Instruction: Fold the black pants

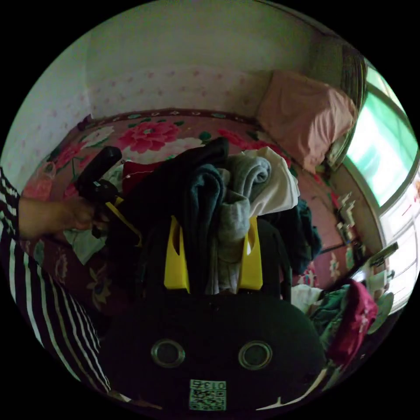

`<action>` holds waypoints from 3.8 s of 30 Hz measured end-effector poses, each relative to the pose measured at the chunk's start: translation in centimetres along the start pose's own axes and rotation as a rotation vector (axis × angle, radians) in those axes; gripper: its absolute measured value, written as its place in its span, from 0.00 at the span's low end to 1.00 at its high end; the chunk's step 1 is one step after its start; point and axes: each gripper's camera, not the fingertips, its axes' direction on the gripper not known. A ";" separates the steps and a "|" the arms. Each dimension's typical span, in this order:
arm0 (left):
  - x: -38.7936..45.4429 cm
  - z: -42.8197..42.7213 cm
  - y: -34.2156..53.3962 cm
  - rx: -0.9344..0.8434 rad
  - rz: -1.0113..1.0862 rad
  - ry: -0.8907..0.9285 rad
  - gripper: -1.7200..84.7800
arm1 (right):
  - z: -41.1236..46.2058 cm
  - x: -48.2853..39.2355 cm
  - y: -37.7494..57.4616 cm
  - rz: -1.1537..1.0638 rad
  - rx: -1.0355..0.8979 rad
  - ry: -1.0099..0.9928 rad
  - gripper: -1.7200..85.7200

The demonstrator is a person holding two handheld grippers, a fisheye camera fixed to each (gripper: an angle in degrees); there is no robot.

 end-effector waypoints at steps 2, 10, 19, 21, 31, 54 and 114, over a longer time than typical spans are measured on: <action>-0.6 0.1 1.5 0.050 0.017 0.040 0.19 | -4.4 -4.0 0.4 -0.114 0.042 0.070 0.23; -0.1 0.3 3.5 0.246 0.201 -0.048 0.18 | -19.4 -11.3 4.8 -0.261 0.240 0.241 0.23; 2.9 9.3 5.0 0.373 0.418 -0.058 0.18 | -36.5 -17.4 17.6 -0.315 0.332 0.494 0.23; 4.2 13.2 6.0 0.394 0.468 -0.028 0.18 | -39.8 -18.5 21.0 -0.319 0.327 0.543 0.23; 12.2 33.9 15.3 0.506 0.515 0.055 0.18 | -57.5 -25.0 46.5 -0.408 0.259 0.754 0.23; 12.5 75.9 16.8 0.445 0.514 0.058 0.21 | -70.8 -12.0 93.3 -0.312 0.190 0.765 0.24; -4.2 121.8 -36.1 0.132 -0.373 -0.227 0.20 | -10.7 88.0 136.9 -0.130 -0.044 -0.042 0.08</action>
